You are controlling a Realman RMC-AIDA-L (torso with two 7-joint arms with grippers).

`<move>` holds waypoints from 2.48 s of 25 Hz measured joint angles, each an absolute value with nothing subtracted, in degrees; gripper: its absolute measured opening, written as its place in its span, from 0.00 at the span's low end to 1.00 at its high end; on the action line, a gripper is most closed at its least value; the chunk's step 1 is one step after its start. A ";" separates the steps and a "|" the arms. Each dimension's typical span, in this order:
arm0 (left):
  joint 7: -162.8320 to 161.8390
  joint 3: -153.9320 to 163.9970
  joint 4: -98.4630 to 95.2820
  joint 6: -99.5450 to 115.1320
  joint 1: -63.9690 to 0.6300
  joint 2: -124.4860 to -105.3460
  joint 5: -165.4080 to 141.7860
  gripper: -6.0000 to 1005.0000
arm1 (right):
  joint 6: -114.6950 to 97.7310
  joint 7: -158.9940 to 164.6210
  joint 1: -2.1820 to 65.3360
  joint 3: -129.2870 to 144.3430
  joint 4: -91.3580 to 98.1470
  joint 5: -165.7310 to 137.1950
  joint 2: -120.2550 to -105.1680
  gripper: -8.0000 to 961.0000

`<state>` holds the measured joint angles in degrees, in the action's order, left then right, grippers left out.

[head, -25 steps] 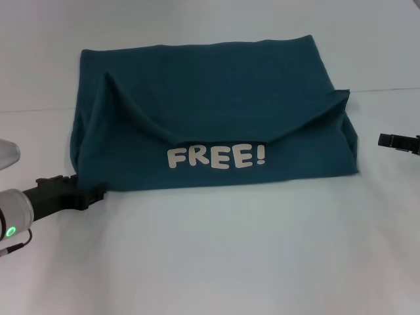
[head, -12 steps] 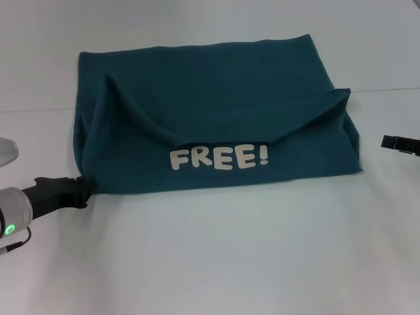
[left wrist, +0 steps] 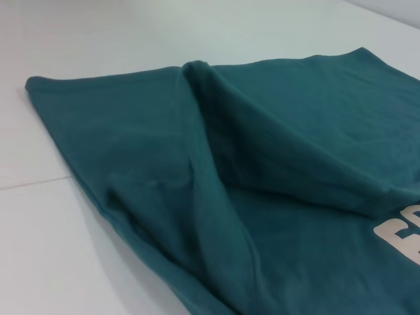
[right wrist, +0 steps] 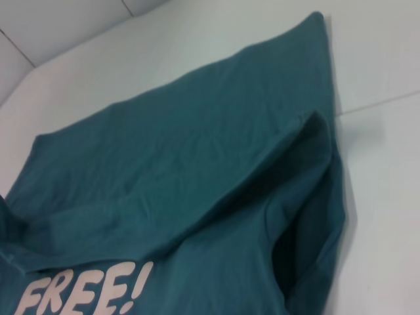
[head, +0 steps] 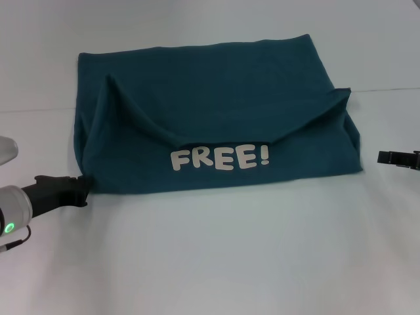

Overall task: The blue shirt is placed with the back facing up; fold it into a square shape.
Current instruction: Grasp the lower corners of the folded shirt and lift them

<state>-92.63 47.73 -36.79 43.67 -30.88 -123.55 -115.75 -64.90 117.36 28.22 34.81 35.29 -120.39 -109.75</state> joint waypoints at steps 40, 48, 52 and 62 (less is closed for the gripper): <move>-94.84 47.63 -37.37 43.93 -32.98 -122.49 -118.77 0.01 | -48.66 114.24 34.94 41.40 30.46 -120.73 -114.84 0.60; -94.92 47.21 -37.49 43.92 -32.55 -122.50 -118.82 0.01 | -52.46 114.09 32.24 39.84 34.61 -119.99 -114.89 0.28; -94.92 47.19 -37.52 43.93 -32.53 -122.52 -118.82 0.01 | -52.95 113.90 31.98 39.72 34.51 -119.96 -114.59 0.16; -95.60 47.55 -37.53 43.94 -32.51 -122.52 -118.82 0.02 | -51.82 113.59 31.79 37.29 34.60 -119.96 -115.10 0.03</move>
<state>-95.60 47.55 -37.53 43.94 -32.51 -122.52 -118.82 -51.82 113.59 31.79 37.29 34.60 -119.96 -115.10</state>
